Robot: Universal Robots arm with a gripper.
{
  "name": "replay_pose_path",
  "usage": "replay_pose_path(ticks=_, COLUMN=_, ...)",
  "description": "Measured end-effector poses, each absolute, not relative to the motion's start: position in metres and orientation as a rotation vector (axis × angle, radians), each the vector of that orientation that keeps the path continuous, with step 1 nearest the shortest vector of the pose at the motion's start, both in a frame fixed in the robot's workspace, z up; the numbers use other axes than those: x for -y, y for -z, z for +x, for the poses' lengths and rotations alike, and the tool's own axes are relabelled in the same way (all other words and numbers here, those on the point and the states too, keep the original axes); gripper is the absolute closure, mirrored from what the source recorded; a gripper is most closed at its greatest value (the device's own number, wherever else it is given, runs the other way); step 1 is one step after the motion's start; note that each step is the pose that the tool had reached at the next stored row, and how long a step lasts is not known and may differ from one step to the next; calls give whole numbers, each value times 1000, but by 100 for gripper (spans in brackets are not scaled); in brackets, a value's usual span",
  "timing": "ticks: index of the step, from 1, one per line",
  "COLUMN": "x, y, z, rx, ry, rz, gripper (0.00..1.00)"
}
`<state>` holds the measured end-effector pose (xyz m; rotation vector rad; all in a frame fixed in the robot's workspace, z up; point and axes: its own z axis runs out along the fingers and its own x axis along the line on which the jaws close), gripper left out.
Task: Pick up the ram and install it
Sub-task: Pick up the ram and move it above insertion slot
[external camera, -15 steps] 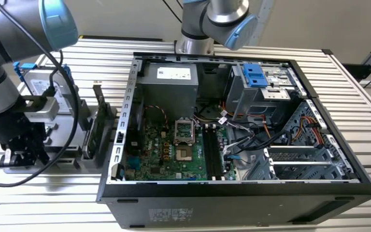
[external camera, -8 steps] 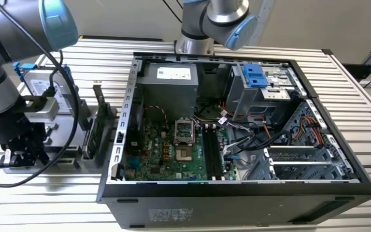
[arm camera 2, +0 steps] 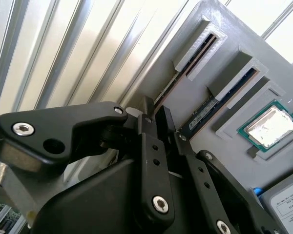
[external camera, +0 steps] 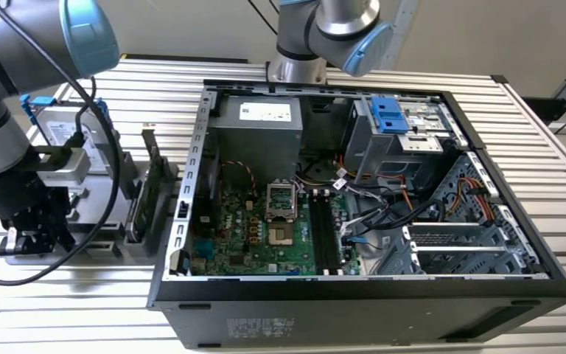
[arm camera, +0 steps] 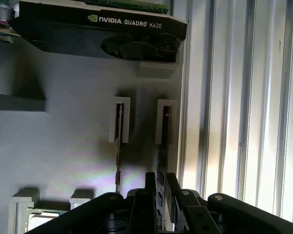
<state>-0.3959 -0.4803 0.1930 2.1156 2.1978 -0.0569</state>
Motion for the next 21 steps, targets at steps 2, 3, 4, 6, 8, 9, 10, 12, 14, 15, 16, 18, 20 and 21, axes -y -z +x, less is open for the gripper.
replay_pose_path(ticks=2, x=480, y=-193, z=-396, rx=-2198, ry=57, rz=2116, gripper=0)
replay_pose_path(ticks=3, x=480, y=-193, z=-396, rx=-2198, ry=57, rz=2116, gripper=0)
replay_pose_path(ticks=4, x=480, y=-193, z=-396, rx=-2198, ry=57, rz=2115, gripper=100)
replay_pose_path(ticks=6, x=480, y=-193, z=-396, rx=-2198, ry=57, rz=2116, gripper=100)
replay_pose_path(ticks=8, x=480, y=-193, z=-396, rx=-2198, ry=57, rz=2116, gripper=100)
replay_pose_path(ticks=9, x=480, y=-193, z=-396, rx=-2198, ry=57, rz=2116, gripper=100)
replay_pose_path(ticks=10, x=480, y=-193, z=-396, rx=-2198, ry=57, rz=2116, gripper=100)
replay_pose_path(ticks=12, x=480, y=-193, z=-396, rx=-2198, ry=57, rz=2116, gripper=100)
replay_pose_path(ticks=14, x=480, y=-193, z=-396, rx=-2198, ry=57, rz=2116, gripper=100)
replay_pose_path(ticks=15, x=480, y=-193, z=-396, rx=-2198, ry=57, rz=2116, gripper=100)
replay_pose_path(ticks=16, x=480, y=-193, z=-396, rx=-2198, ry=57, rz=2116, gripper=100)
replay_pose_path(ticks=18, x=480, y=-193, z=-396, rx=-2198, ry=57, rz=2116, gripper=100)
replay_pose_path(ticks=20, x=480, y=-193, z=-396, rx=-2198, ry=57, rz=2116, gripper=100)
replay_pose_path(ticks=21, x=480, y=-193, z=-396, rx=-2198, ry=57, rz=2116, gripper=100)
